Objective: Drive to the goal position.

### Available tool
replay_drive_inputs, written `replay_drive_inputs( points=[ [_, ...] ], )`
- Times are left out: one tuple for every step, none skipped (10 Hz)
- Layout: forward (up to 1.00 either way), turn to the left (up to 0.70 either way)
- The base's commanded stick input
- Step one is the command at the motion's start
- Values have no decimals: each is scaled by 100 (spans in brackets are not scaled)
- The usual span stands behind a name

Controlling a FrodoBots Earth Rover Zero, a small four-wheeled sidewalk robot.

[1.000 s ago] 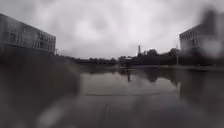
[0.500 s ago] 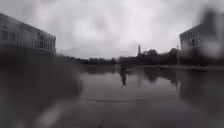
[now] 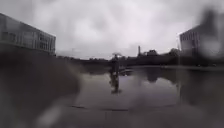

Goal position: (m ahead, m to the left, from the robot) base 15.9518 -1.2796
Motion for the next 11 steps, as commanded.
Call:
replay_drive_inputs(
  points=[
    [70,0],
    [70,0],
    [70,0],
    [70,0],
    [70,0],
    [70,0],
    [70,0],
    [70,0],
    [70,0],
    [70,0],
    [70,0]
  ],
)
